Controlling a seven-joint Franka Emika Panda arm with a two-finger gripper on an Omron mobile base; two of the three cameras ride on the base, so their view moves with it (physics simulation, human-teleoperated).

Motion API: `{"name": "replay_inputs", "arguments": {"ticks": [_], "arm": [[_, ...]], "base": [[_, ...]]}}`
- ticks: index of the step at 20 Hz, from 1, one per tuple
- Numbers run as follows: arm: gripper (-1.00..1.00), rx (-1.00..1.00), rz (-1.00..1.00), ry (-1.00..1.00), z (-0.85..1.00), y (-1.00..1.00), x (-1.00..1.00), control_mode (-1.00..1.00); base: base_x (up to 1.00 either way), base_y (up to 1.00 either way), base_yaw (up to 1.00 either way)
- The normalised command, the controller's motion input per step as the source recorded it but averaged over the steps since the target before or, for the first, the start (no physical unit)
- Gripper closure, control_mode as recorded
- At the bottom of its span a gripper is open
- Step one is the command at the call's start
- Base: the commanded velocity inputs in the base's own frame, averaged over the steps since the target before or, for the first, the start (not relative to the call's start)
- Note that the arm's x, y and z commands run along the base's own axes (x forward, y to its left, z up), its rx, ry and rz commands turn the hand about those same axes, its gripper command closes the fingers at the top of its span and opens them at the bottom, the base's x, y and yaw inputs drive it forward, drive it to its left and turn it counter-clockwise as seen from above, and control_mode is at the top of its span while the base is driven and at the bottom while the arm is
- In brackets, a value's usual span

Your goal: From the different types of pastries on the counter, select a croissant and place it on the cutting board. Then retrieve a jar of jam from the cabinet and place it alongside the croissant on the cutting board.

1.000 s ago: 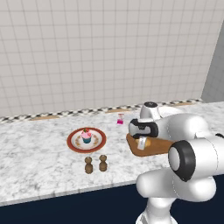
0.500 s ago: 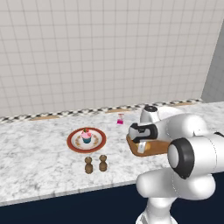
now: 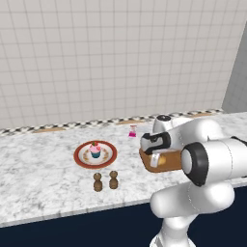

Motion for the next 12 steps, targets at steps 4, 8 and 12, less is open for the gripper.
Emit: {"name": "replay_inputs", "arguments": {"ticks": [4, 8, 12], "arm": [[-1.00, 0.00, 0.00, 0.00, -0.25, 0.01, -0.08, -1.00], [-1.00, 0.02, 0.00, 0.00, 0.01, 0.01, 0.00, -1.00], [-1.00, 0.00, 0.00, 0.03, 0.06, 0.03, 0.00, -1.00]], "base": [[0.00, 0.00, 0.00], [0.00, 0.00, 0.00], [0.00, 0.00, 0.00]]}}
